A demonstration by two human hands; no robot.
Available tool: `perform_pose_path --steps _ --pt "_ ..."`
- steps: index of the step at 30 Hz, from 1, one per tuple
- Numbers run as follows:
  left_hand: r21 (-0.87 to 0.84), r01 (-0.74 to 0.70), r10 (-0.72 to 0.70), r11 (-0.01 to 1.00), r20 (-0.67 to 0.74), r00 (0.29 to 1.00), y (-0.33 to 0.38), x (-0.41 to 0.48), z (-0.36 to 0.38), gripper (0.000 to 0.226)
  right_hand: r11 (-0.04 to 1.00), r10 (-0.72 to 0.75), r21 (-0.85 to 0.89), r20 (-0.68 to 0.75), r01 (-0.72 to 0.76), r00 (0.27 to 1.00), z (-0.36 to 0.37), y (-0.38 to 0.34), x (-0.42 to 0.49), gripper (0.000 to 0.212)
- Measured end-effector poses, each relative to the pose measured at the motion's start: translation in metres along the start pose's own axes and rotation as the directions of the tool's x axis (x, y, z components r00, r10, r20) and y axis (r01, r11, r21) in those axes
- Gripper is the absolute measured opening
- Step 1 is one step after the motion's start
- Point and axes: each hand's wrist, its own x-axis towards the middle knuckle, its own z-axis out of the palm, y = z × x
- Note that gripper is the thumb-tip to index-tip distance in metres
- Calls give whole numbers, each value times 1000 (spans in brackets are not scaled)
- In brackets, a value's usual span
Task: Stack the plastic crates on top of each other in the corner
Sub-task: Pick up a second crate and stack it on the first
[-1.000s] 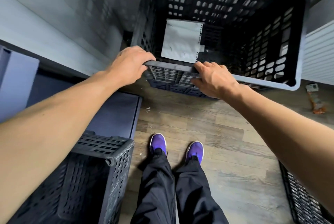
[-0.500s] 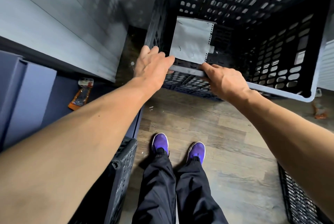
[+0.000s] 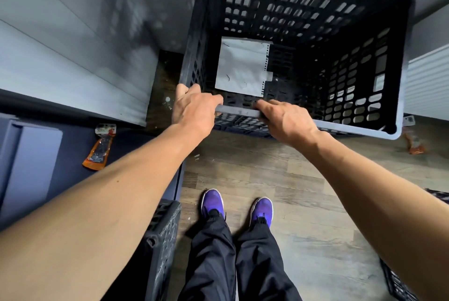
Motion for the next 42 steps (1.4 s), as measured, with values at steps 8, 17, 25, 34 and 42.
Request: perform_pose_path --steps 8,17,25,34,42 --pt "84 -78 78 993 -6 997 0 -2 4 19 1000 9 20 10 -9 1000 -4 19 -21 28" --pt "176 -106 110 979 -13 994 -2 3 6 18 993 116 -18 134 -114 984 -11 26 -17 34" --pt "87 -87 85 992 23 996 6 -5 2 48 969 248 -9 26 -247 969 -3 17 -32 52" --pt "17 -79 78 997 61 995 59 -39 11 75 982 182 67 -122 -175 976 -2 48 -100 66" --pt "-107 -131 132 986 1 991 173 -77 15 59 947 257 222 -100 -230 961 -9 99 -189 70"
